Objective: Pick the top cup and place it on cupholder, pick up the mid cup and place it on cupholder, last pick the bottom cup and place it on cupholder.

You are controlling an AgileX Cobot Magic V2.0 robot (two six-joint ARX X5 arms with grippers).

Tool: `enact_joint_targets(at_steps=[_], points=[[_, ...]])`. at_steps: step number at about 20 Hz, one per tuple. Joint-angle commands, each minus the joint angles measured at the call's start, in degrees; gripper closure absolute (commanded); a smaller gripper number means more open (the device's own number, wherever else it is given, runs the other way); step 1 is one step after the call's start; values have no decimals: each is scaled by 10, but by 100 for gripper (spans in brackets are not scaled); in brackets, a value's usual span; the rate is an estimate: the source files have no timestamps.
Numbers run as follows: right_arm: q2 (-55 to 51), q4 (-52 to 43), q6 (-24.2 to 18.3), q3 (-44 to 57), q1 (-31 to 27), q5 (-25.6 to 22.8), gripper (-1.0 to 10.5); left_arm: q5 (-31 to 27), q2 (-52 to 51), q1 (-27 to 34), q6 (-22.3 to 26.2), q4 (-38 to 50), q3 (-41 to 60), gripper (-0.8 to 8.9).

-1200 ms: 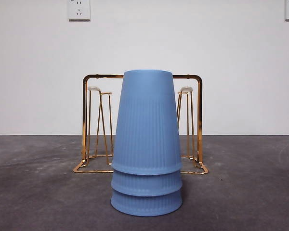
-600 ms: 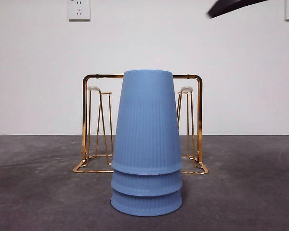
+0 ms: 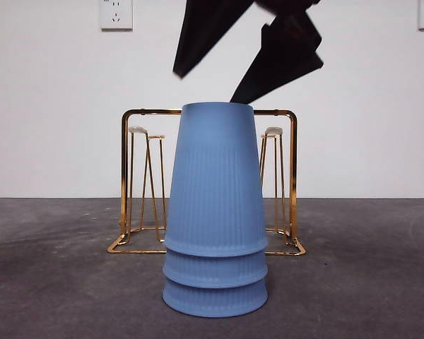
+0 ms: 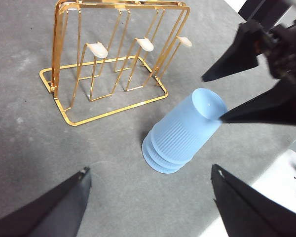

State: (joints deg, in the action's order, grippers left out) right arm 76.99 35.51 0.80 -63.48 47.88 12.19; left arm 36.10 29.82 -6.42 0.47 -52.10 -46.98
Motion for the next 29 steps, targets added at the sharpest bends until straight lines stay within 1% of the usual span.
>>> enact_joint_targets(at_steps=[1, 7, 9, 10, 12, 14, 17, 20, 23, 26, 29], points=[[24, -5, -9, -10, 12, -18, 503, 4, 0, -2, -1, 6, -12, 431], [52, -9, -15, -10, 16, -18, 509, 4, 0, -2, -1, 6, -12, 431], [54, -10, -15, -10, 16, -18, 579, 4, 0, -2, -1, 6, -12, 431], [54, -10, -15, -10, 16, -18, 634, 4, 0, -2, -1, 6, -12, 431], [54, -9, -16, -10, 17, -17, 695, 4, 0, -2, -1, 6, -12, 431], [54, -8, -17, -10, 17, -17, 731, 4, 0, -2, -1, 6, -12, 431], [53, -8, -17, -11, 17, -17, 750, 4, 0, -2, -1, 6, -12, 431], [53, -8, -17, -11, 18, -17, 812, 4, 0, -2, -1, 7, -12, 431], [49, -7, -17, -11, 18, -17, 817, 4, 0, -2, -1, 7, -12, 431], [34, -7, -17, -11, 18, -18, 883, 4, 0, -2, -1, 7, -12, 431], [12, -8, -17, -11, 18, -19, 901, 4, 0, -2, -1, 7, -12, 431]])
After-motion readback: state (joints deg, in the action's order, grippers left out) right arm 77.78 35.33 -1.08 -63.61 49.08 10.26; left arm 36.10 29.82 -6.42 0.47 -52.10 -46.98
